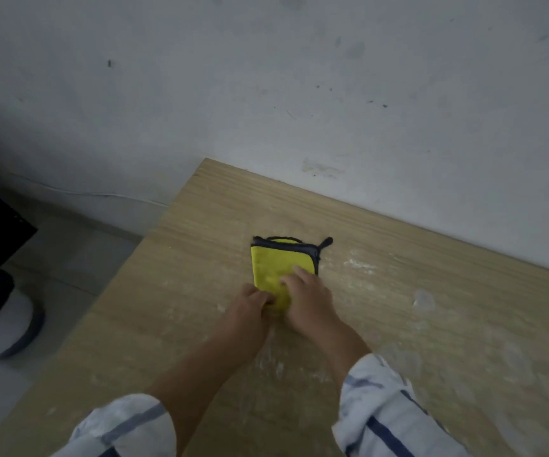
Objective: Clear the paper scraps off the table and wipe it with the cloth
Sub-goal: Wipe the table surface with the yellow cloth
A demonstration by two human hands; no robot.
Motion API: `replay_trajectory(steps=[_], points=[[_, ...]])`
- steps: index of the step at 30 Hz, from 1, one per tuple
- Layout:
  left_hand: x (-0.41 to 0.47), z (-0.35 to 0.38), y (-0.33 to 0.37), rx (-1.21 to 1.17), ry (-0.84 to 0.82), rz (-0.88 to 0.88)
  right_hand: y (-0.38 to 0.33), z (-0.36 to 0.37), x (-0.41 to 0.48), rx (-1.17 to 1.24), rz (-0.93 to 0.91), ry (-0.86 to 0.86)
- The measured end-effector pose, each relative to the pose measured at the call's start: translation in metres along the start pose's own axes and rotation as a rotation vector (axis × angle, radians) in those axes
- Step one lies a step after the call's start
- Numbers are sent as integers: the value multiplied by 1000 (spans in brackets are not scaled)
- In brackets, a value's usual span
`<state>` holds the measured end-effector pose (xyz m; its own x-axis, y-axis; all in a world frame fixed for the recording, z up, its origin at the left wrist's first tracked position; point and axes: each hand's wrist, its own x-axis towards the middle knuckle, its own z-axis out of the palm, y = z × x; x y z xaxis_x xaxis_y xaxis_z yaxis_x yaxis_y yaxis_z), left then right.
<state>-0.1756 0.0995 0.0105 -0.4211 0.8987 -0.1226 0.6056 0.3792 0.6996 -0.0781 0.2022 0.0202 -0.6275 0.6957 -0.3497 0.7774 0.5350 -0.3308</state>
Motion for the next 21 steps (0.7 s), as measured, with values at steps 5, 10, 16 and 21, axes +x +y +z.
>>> replay_trajectory(steps=[5, 10, 16, 21], points=[[-29, 1, -24, 170, 131, -154, 7, 14, 3, -87, -124, 85], [-57, -16, -57, 294, 172, -343, 21, -23, -1, -60, -86, 280], [-77, -22, -79, 404, 183, -374, 53, -6, -12, 62, -152, -4], [-74, -21, -83, 420, 187, -352, 42, 30, -7, -102, -32, 173]])
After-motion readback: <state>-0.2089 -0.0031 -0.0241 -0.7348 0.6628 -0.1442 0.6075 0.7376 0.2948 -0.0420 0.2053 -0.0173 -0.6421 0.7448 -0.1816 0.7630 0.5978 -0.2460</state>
